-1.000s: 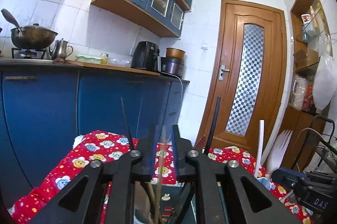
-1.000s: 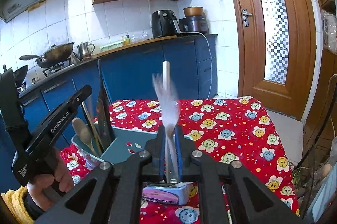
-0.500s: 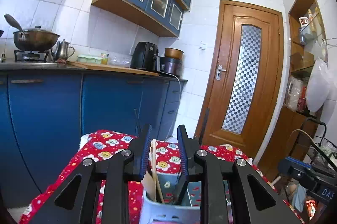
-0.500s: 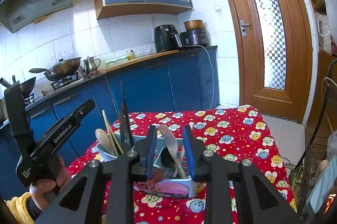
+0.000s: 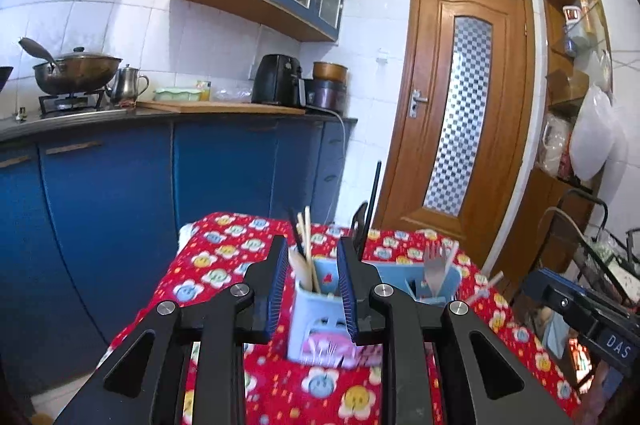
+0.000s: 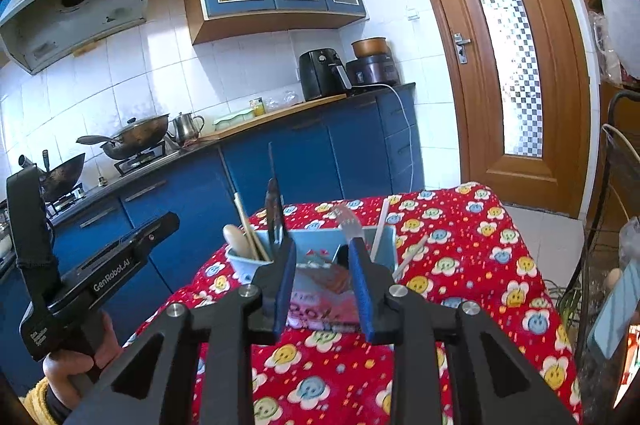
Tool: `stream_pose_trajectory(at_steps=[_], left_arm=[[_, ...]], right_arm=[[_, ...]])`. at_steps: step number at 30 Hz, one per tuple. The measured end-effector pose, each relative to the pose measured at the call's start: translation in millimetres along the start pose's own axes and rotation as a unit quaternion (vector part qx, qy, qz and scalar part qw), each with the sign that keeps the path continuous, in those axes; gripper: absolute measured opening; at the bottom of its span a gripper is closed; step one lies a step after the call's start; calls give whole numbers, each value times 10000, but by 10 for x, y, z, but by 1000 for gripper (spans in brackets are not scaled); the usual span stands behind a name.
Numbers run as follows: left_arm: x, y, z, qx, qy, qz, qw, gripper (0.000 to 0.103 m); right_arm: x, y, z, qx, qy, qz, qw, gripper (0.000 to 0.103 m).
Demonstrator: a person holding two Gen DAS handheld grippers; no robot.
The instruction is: Organize utensils
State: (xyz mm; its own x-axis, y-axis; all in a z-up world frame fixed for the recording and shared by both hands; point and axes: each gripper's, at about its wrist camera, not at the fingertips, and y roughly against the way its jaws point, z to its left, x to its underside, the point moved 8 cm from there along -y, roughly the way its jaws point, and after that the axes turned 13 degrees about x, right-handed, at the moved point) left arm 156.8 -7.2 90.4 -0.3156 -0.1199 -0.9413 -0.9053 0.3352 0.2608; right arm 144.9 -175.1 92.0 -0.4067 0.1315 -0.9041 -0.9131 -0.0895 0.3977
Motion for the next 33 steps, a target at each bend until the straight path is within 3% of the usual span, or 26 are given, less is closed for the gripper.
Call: stream_pose_trajectory(at_steps=[11,16,24,33], left_arm=[[415,430,-34,4,-96,470,9988,26],[630,499,0,-24,-48,642,9979,39],[995,387,72,5,124,943,9955,57],[1231,300,131,-176,101,1031,9945,69]], right_arm=[[359,300,90,-55,-8,106,9999,35],[591,347,61,72,-27,232,9997,37],[897,307,-47,261,-33,311,9992,59],[1113,212,-66,513,153,355,9979,83]])
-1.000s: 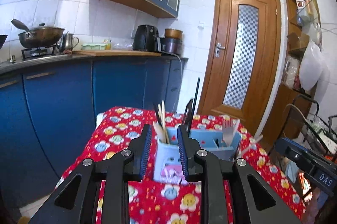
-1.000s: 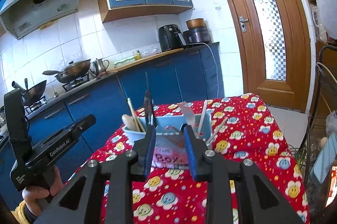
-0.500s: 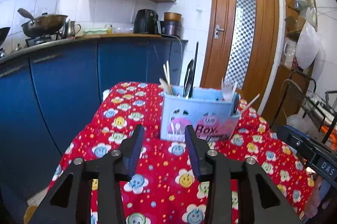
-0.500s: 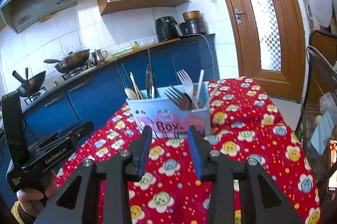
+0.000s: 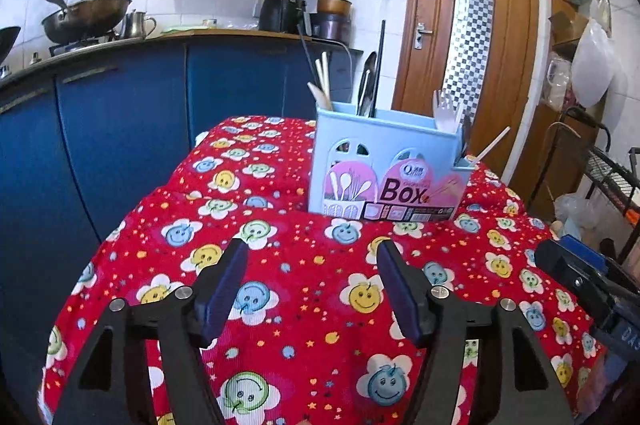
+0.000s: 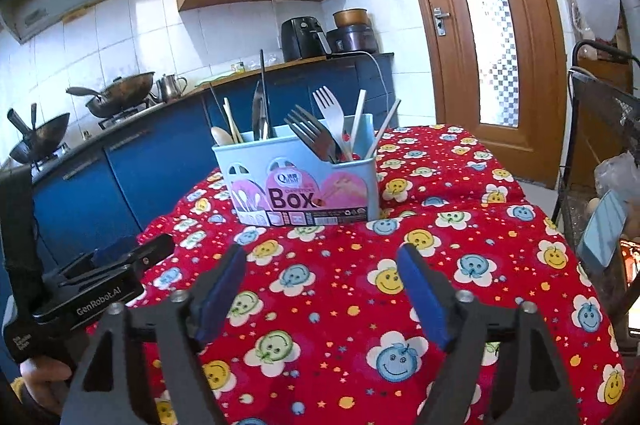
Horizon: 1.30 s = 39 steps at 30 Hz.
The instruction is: Organize utensils
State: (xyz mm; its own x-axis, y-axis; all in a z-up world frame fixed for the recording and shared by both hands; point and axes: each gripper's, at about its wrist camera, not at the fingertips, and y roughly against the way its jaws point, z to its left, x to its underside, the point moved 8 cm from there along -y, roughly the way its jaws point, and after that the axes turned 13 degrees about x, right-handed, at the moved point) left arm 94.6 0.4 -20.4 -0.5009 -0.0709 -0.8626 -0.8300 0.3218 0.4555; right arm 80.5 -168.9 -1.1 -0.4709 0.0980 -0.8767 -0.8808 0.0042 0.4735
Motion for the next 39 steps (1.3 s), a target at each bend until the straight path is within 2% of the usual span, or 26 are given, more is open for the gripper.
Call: stream_pose_trajectory(at_steps=[3,6,11,39], left_arm=[[23,-19,39,-119,1,-28,9999,72],[52,-35,60,-172,-18,-36,9998,76],[72,-23,44,-176,-29,-59,9998,76],[65,5,52,-341,-74,-128,9993,76]], right_arm=[[38,-24,-18,90,-8,-21,10000,94],[71,-45,-46,152,-34,-20,9999,99],[126,-80,-70,399,55,-115,9991,103],[147,-85,-109,353,-81,-109,9993,103]])
